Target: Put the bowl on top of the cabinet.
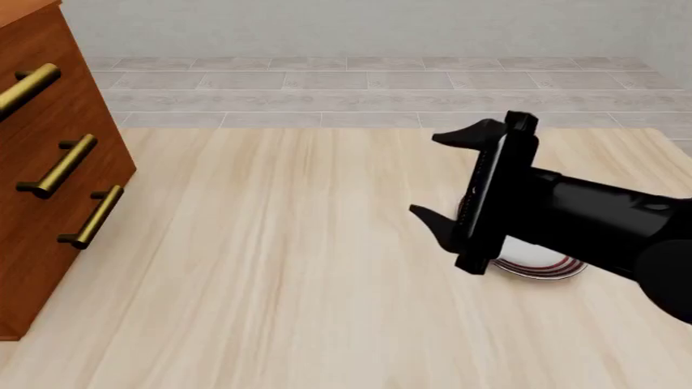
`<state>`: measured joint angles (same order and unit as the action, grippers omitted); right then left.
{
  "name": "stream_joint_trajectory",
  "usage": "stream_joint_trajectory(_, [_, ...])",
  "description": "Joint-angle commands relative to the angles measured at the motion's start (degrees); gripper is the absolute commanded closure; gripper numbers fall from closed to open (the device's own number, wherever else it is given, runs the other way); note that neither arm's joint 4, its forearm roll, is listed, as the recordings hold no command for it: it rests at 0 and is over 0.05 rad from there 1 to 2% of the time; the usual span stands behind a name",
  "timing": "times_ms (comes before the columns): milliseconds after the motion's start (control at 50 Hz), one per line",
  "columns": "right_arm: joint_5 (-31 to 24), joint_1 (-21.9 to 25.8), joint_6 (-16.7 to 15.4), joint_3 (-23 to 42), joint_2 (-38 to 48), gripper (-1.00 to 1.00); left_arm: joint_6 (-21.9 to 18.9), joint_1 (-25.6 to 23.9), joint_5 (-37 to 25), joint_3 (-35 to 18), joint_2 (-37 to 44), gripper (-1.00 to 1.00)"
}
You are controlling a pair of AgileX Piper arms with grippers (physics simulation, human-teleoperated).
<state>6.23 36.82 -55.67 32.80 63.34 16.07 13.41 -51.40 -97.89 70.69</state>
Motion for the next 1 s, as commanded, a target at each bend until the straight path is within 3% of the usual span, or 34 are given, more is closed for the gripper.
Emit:
stream_joint_trajectory(20, [0.8,0.3,0.5,-0.2,0.9,-1.0,-0.8,3.1,0.0,-1.3,0.3,1.0])
stream_joint_trajectory(260, [1.3,0.5,0.7,-0.1,1.4,-1.0,-2.8,7.7,0.5,-1.8,1.1,1.0])
stream_joint_trajectory(1000, [3.1,1.0,1.5,-0.8,2.8,-1.0,-3.6,14.8,3.0,0.6,1.5,1.0])
